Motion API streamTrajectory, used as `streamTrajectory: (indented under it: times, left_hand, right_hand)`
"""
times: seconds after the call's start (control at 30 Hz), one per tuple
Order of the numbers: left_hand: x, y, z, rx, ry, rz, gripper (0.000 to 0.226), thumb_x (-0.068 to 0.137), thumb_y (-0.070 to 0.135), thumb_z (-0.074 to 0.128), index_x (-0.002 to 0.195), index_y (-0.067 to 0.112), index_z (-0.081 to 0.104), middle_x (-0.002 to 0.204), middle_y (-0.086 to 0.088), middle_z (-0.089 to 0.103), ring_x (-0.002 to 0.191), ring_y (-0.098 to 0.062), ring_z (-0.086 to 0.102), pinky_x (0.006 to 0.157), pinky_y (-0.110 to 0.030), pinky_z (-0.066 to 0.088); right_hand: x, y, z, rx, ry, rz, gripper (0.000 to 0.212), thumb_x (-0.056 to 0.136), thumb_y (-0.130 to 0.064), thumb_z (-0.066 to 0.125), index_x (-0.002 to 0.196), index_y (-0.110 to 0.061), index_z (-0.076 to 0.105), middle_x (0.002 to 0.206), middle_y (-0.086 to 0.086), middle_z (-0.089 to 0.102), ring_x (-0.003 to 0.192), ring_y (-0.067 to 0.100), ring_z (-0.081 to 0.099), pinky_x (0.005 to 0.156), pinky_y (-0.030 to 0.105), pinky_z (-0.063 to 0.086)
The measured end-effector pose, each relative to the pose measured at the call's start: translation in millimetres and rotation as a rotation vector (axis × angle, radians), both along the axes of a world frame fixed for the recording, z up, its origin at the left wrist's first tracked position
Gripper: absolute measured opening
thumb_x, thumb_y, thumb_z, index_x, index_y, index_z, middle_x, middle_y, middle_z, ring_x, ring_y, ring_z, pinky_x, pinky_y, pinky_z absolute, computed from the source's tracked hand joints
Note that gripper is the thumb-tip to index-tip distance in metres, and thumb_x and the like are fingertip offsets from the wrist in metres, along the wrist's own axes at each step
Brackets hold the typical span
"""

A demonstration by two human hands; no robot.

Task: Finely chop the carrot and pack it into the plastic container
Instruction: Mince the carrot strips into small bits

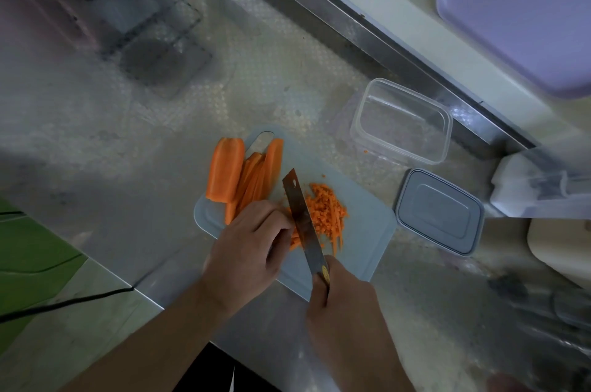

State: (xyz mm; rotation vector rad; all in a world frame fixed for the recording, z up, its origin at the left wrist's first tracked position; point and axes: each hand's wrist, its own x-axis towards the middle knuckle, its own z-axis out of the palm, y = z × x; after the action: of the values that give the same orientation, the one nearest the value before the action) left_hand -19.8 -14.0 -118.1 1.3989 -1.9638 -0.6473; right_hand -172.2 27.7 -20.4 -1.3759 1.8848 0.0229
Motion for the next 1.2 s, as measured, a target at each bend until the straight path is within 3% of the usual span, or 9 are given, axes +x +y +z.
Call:
streamTrajectory:
  times: [0.1,0.3,0.43,0.6,0.7,0.83,1.07,1.2]
  left_hand:
    - [0,0,1,0.005,-0.005,0.003,0.009,0.089,0.005,0.079,0.094,0.009,0.072,0.101,0.000,0.065,0.096,-0.016,0.062,0.081,-0.027,0.051]
    - [0,0,2,0.015,-0.002,-0.010,0.008,0.090,0.006,0.077,0.092,0.010,0.071,0.100,0.002,0.062,0.095,-0.014,0.060,0.082,-0.022,0.048]
    - [1,-1,3,0.039,0.036,0.006,0.006,0.094,0.009,0.075,0.094,0.011,0.070,0.102,0.003,0.061,0.096,-0.013,0.060,0.080,-0.029,0.051]
    - [0,-1,10,0.065,0.069,0.048,0.007,0.093,0.010,0.077,0.095,0.012,0.071,0.104,0.005,0.065,0.099,-0.010,0.062,0.084,-0.021,0.051]
    - [1,1,13,0.080,0.091,0.049,0.005,0.094,0.013,0.075,0.097,0.013,0.071,0.105,0.006,0.065,0.101,-0.008,0.061,0.087,-0.020,0.050]
    - [6,1,17,0.063,0.088,0.030,0.004,0.098,0.016,0.069,0.101,0.013,0.072,0.107,0.007,0.065,0.103,-0.007,0.061,0.088,-0.019,0.049]
    - [9,0,17,0.009,0.029,0.014,0.006,0.095,0.012,0.072,0.101,0.013,0.073,0.107,0.005,0.066,0.104,-0.011,0.060,0.092,-0.019,0.047]
    - [9,0,13,0.002,0.016,0.006,0.008,0.093,0.008,0.076,0.099,0.012,0.074,0.103,0.005,0.067,0.101,-0.013,0.063,0.089,-0.023,0.050]
  right_hand:
    - [3,-2,-5,0.019,0.040,0.014,0.013,0.105,-0.028,0.039,0.098,-0.031,0.050,0.075,-0.005,0.059,0.065,0.011,0.060,0.055,0.022,0.045]
    - [4,4,-14,-0.020,-0.003,-0.033,0.018,0.105,-0.033,0.040,0.116,-0.036,0.055,0.075,-0.008,0.063,0.067,0.010,0.064,0.061,0.027,0.054]
    - [1,6,-13,-0.073,-0.063,-0.098,0.012,0.105,-0.033,0.043,0.101,-0.035,0.054,0.064,-0.002,0.059,0.061,0.009,0.062,0.054,0.027,0.047]
    - [-3,8,-4,-0.067,-0.082,-0.124,0.020,0.104,-0.027,0.046,0.085,-0.030,0.050,0.059,0.001,0.055,0.058,0.005,0.058,0.050,0.025,0.041]
    - [-5,9,0,-0.073,-0.082,-0.122,0.021,0.103,-0.025,0.048,0.083,-0.030,0.052,0.056,0.001,0.054,0.053,0.008,0.056,0.049,0.027,0.040]
    - [-6,8,4,-0.081,-0.092,-0.109,0.013,0.103,-0.027,0.048,0.095,-0.033,0.056,0.059,0.002,0.057,0.059,0.009,0.060,0.051,0.028,0.043]
    - [-3,10,5,-0.076,-0.061,-0.066,0.024,0.104,-0.026,0.048,0.081,-0.035,0.045,0.055,0.000,0.050,0.058,0.005,0.057,0.052,0.024,0.042]
    - [-1,9,3,-0.060,-0.061,-0.069,0.011,0.104,-0.029,0.046,0.098,-0.034,0.054,0.062,-0.001,0.058,0.072,0.003,0.061,0.055,0.025,0.046]
